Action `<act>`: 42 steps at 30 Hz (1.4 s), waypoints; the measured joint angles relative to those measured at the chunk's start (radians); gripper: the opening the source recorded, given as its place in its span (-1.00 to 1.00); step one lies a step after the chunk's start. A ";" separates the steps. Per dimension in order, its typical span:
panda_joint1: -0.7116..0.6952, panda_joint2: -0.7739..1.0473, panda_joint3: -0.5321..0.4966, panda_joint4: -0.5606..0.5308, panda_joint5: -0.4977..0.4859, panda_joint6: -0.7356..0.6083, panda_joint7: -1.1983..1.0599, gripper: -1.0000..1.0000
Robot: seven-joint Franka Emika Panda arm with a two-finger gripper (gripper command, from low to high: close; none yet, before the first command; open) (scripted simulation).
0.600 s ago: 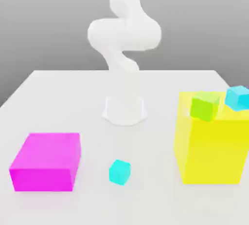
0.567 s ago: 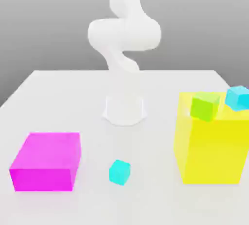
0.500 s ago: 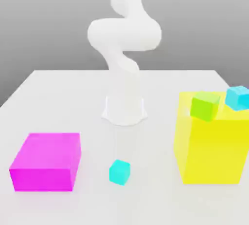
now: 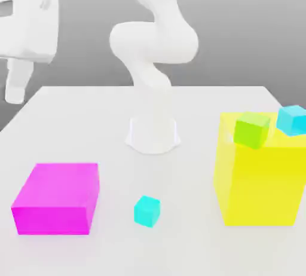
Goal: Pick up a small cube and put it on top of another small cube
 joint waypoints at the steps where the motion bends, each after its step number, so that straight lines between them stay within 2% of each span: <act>1: -0.017 0.036 -0.007 0.006 0.004 0.007 0.024 0.00; 7: -0.077 0.254 -0.047 0.043 0.054 0.051 0.148 0.00; 13: -0.145 0.474 -0.081 0.081 0.149 0.091 0.242 0.00; 17: -0.176 0.619 -0.065 0.111 0.191 0.178 0.245 0.00; 18: -0.181 0.649 -0.059 0.117 0.197 0.200 0.242 -1.00; 24: -0.183 0.663 -0.057 0.121 0.201 0.213 0.240 -1.00; 29: -0.164 0.532 -0.076 0.086 0.180 0.116 0.258 -1.00; 37: -0.055 0.233 0.059 -0.185 0.298 0.114 0.336 -1.00; 42: 0.058 0.064 0.130 -0.369 0.318 0.140 0.434 -1.00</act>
